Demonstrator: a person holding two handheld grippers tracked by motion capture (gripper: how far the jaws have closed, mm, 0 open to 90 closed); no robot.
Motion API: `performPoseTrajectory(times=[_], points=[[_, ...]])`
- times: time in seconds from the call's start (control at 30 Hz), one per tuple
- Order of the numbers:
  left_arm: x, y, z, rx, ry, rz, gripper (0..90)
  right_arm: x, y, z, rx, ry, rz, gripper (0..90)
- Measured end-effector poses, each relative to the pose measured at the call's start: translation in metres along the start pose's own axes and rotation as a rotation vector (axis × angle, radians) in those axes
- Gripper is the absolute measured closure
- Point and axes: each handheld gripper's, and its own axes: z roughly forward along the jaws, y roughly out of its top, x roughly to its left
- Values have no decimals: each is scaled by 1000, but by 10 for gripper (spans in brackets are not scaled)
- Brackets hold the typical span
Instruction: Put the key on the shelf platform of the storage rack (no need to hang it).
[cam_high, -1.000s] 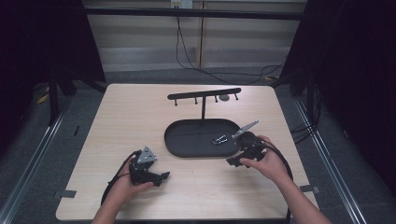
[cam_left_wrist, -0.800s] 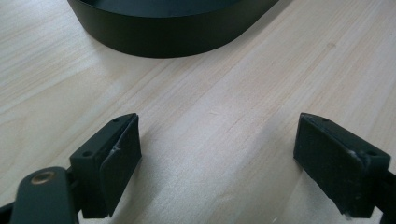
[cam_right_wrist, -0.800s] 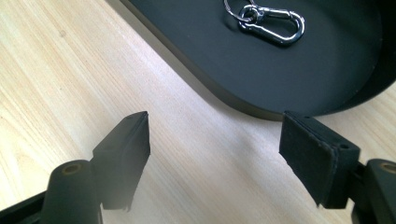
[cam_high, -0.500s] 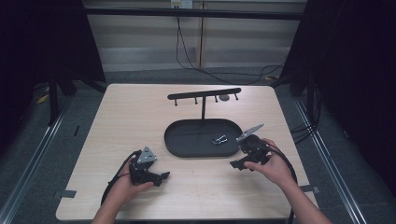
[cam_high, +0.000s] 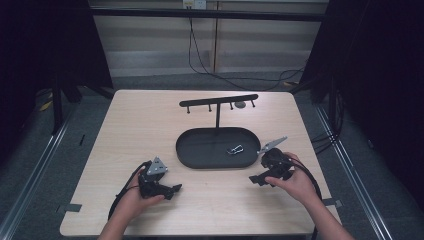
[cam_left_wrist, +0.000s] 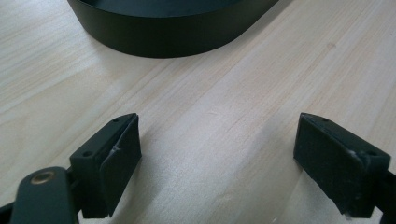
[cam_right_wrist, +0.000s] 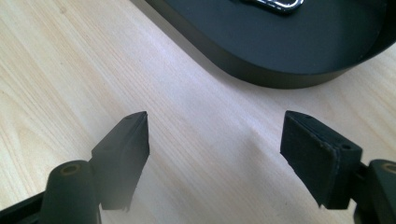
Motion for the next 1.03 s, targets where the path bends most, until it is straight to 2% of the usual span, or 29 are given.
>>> performPoseTrajectory(times=[0.63, 1.03], points=[[0, 0, 0, 0, 0, 0, 146, -2, -24, -3, 5, 3, 22, 236], [0, 0, 0, 1, 0, 1, 146, -6, -37, 0, -13, -12, 27, 235]])
